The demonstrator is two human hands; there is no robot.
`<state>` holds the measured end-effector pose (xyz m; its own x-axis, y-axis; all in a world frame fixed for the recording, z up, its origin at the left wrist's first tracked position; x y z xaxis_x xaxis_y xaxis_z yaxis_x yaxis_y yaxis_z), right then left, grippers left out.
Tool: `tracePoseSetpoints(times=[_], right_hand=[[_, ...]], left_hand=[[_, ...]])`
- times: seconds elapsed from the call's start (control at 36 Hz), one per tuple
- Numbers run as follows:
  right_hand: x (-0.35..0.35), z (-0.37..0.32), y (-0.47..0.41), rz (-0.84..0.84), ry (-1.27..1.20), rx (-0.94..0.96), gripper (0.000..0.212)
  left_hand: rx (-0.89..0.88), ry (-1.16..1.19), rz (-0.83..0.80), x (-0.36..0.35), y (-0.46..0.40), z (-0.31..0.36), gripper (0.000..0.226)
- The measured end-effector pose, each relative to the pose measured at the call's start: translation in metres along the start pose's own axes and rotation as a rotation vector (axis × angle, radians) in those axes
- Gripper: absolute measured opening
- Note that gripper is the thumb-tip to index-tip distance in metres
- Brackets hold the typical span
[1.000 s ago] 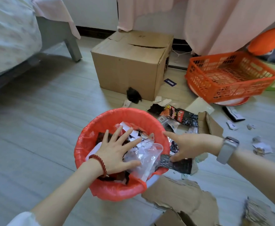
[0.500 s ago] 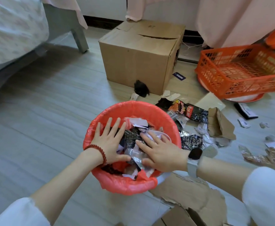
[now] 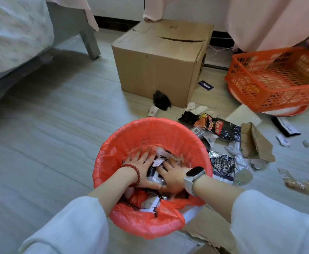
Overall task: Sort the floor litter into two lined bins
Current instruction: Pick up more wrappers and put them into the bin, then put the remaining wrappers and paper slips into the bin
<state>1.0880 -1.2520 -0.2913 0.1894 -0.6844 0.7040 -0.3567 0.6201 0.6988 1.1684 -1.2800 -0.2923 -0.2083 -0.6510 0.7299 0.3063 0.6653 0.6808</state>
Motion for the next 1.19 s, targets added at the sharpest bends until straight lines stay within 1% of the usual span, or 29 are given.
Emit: tracePoseSetpoints(times=[0.08, 0.14, 0.22, 0.25, 0.31, 0.33, 0.36, 0.39, 0.44, 0.5, 0.58, 0.67, 0.72, 0.78, 0.83, 0.89, 0.94, 1.0, 1.11, 1.19], right_hand=[[0.017, 0.001, 0.023, -0.030, -0.036, 0.029, 0.076], [0.034, 0.005, 0.043, 0.037, 0.016, 0.056, 0.064], [0.059, 0.009, 0.073, 0.263, 0.084, 0.133, 0.050], [0.066, 0.010, 0.083, 0.363, 0.095, 0.158, 0.047], [0.075, 0.011, 0.106, 0.617, 0.145, 0.191, 0.045], [0.074, 0.016, 0.112, 0.704, 0.133, 0.185, 0.046], [0.070, 0.023, 0.118, 0.771, 0.048, 0.179, 0.048], [0.064, 0.032, 0.118, 0.803, -0.096, 0.175, 0.051], [0.058, 0.041, 0.117, 0.863, -0.364, 0.193, 0.051], [0.061, 0.035, 0.113, 0.922, -0.482, 0.210, 0.049], [0.071, 0.013, 0.098, 0.951, -0.540, 0.192, 0.058], [0.080, -0.009, 0.081, 0.980, -0.644, 0.199, 0.064], [0.086, -0.021, 0.072, 0.955, -0.728, 0.231, 0.061], [0.093, -0.028, 0.065, 0.904, -0.803, 0.309, 0.054], [0.100, -0.024, 0.067, 0.873, -0.886, 0.373, 0.049], [0.107, -0.005, 0.076, 0.910, -0.907, 0.370, 0.044], [0.111, 0.019, 0.084, 0.920, -0.887, 0.327, 0.036], [0.112, 0.050, 0.085, 0.885, -0.888, 0.254, 0.034], [0.099, 0.128, 0.079, 0.824, -0.934, 0.021, 0.033], [0.075, 0.179, 0.077, 0.732, -0.901, -0.143, 0.032]], left_hand=[[0.001, 0.013, 0.001, 0.000, -0.003, -0.003, 0.104], [-0.002, 0.029, 0.021, 0.003, -0.001, -0.004, 0.102], [0.015, 0.039, 0.111, 0.017, 0.010, -0.005, 0.105], [0.020, 0.029, 0.154, 0.023, 0.015, -0.005, 0.107], [0.025, -0.004, 0.248, 0.035, 0.030, -0.005, 0.111], [0.026, -0.021, 0.296, 0.039, 0.039, -0.005, 0.114], [0.024, -0.038, 0.346, 0.043, 0.048, -0.005, 0.116], [0.021, -0.044, 0.396, 0.046, 0.057, -0.006, 0.117], [0.024, -0.008, 0.470, 0.050, 0.072, -0.010, 0.112], [0.047, 0.021, 0.481, 0.052, 0.079, -0.013, 0.106], [0.096, 0.094, 0.476, 0.058, 0.082, -0.020, 0.091], [0.161, 0.198, 0.537, 0.070, 0.088, -0.034, 0.065], [0.189, 0.287, 0.644, 0.082, 0.098, -0.045, 0.058], [0.203, 0.381, 0.750, 0.094, 0.110, -0.052, 0.049], [0.189, 0.411, 0.841, 0.107, 0.119, -0.051, 0.039], [0.149, 0.401, 0.907, 0.119, 0.122, -0.041, 0.036], [0.097, 0.400, 0.931, 0.132, 0.121, -0.026, 0.036], [0.054, 0.402, 0.915, 0.146, 0.113, -0.008, 0.033], [-0.009, 0.399, 0.843, 0.176, 0.088, 0.038, 0.031], [-0.086, 0.325, 0.822, 0.194, 0.068, 0.086, 0.032]])
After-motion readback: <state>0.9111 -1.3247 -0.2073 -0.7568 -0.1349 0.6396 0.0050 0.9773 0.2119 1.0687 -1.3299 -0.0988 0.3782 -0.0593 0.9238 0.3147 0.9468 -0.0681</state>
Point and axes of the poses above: each hand's wrist, its own y-axis away from the middle knuckle, its own x-axis out of the back of the hand, z = x × y, the point moved 10 cm from there along -y, towards the middle knuckle, and after that the axes turned 5 degrees about -z, right-handed, at the moved point
